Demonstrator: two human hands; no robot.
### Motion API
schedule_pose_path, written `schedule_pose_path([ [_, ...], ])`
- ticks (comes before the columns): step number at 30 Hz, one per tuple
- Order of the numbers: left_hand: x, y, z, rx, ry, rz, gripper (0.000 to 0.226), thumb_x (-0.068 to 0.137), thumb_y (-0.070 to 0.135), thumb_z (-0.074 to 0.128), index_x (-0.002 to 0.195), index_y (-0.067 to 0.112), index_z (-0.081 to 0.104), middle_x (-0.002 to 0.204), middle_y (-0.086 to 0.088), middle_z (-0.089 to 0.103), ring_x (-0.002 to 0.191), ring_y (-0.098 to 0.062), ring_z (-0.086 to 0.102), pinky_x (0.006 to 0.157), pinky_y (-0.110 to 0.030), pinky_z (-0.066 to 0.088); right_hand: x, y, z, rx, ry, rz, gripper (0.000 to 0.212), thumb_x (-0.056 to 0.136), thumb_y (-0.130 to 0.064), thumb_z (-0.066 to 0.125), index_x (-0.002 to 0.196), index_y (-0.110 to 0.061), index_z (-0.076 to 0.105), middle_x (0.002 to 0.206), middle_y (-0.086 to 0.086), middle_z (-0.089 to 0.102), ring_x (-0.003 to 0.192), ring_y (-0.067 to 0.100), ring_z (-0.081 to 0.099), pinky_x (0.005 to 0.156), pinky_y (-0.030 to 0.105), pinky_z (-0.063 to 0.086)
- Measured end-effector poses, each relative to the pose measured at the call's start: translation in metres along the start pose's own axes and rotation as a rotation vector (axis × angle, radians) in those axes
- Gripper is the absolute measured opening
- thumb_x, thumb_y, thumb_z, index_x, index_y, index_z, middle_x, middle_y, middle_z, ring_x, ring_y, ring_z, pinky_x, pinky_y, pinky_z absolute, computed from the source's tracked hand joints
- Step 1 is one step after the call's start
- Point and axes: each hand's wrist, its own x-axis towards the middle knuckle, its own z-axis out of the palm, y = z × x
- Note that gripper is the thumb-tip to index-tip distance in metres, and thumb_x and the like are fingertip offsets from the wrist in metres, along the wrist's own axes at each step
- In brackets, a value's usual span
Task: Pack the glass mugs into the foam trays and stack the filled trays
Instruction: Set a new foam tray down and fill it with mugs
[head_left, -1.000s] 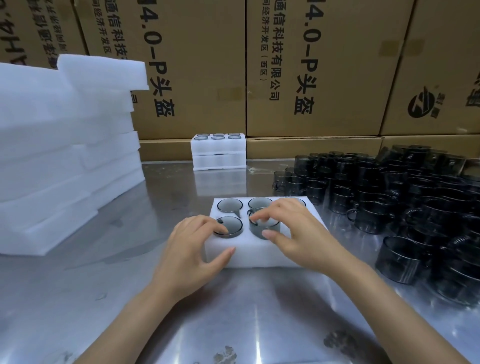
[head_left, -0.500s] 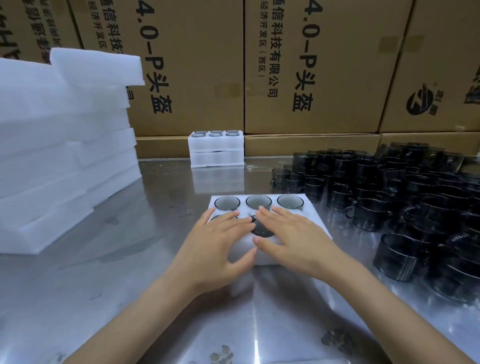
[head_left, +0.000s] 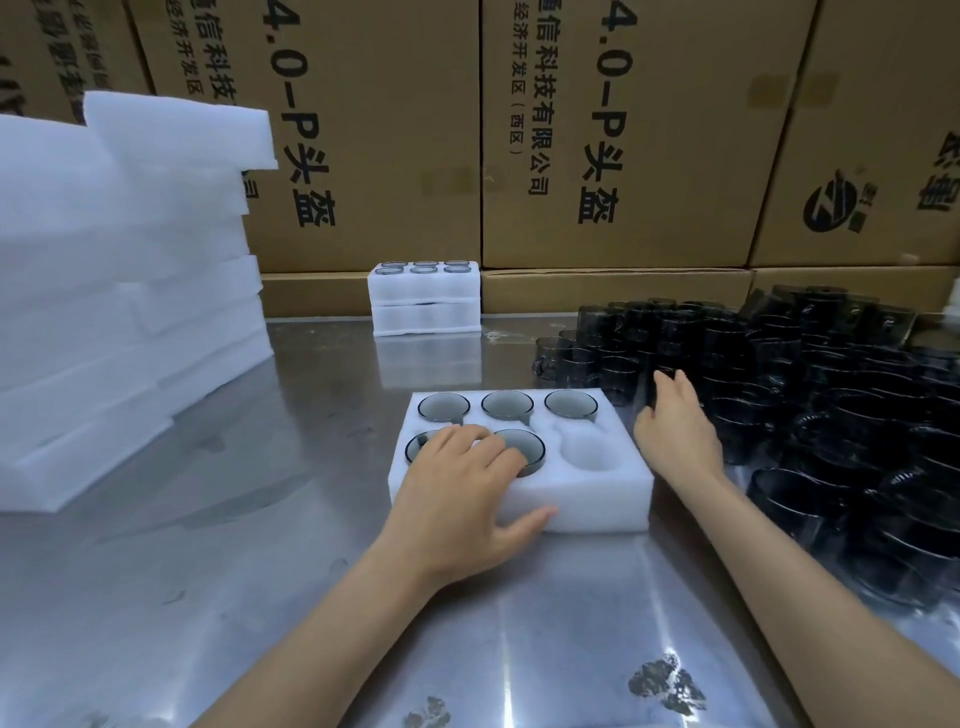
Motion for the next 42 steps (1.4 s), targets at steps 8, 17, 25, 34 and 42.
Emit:
schedule_pose_path([
  [8, 0.004, -0.001, -0.003, 0.011, 0.026, 0.013, 0.037, 0.070, 0.050, 0.076, 0.072, 0.014, 0.066, 0.067, 0.003, 0.060, 0.071, -0.025, 0.059, 0.077, -0.035, 0.048, 0.007, 0.004, 0.008, -0.198, 0.109, -0.040, 0.044, 0.095, -0.015, 0.049, 0.137, -0.010, 0.038, 0.135, 0.011, 0.035, 0.109, 0.033, 0.049, 0.071, 0.036, 0.036],
  [17, 0.003, -0.005, -0.007, 0.094, 0.031, -0.006, 0.038, 0.067, 0.047, 0.080, 0.067, 0.011, 0.066, 0.064, 0.001, 0.062, 0.070, -0.025, 0.062, 0.079, -0.044, 0.053, -0.002, -0.005, -0.008, -0.097, 0.190, -0.112, 0.016, 0.096, -0.025, 0.050, 0.100, -0.016, 0.063, 0.108, 0.004, 0.054, 0.088, 0.030, 0.053, 0.068, 0.034, 0.036],
  [25, 0.001, -0.010, -0.008, 0.111, 0.031, -0.047, 0.039, 0.066, 0.046, 0.081, 0.064, 0.011, 0.062, 0.063, 0.001, 0.060, 0.069, -0.025, 0.061, 0.074, -0.041, 0.053, -0.041, -0.035, -0.034, 0.367, 0.204, -0.537, 0.017, 0.090, -0.032, 0.058, 0.077, -0.021, 0.053, 0.074, -0.008, 0.054, 0.068, 0.008, 0.052, 0.062, 0.032, 0.042],
  [34, 0.000, -0.013, -0.005, 0.074, 0.040, -0.050, 0.041, 0.065, 0.050, 0.079, 0.064, 0.012, 0.062, 0.062, 0.002, 0.059, 0.066, -0.023, 0.059, 0.071, -0.035, 0.050, -0.062, -0.036, -0.029, -0.150, -0.032, -0.787, 0.022, 0.093, -0.040, 0.045, 0.086, -0.019, 0.049, 0.093, -0.011, 0.041, 0.090, 0.009, 0.034, 0.054, 0.025, 0.029],
  [42, -0.002, -0.011, -0.007, 0.051, 0.001, -0.082, 0.039, 0.068, 0.050, 0.078, 0.069, 0.013, 0.065, 0.066, 0.002, 0.061, 0.072, -0.024, 0.060, 0.073, -0.033, 0.047, -0.059, -0.033, -0.022, 0.051, -0.118, -0.633, 0.036, 0.084, -0.057, 0.038, 0.078, -0.024, 0.049, 0.120, -0.024, 0.039, 0.099, 0.002, 0.046, 0.070, 0.032, 0.042],
])
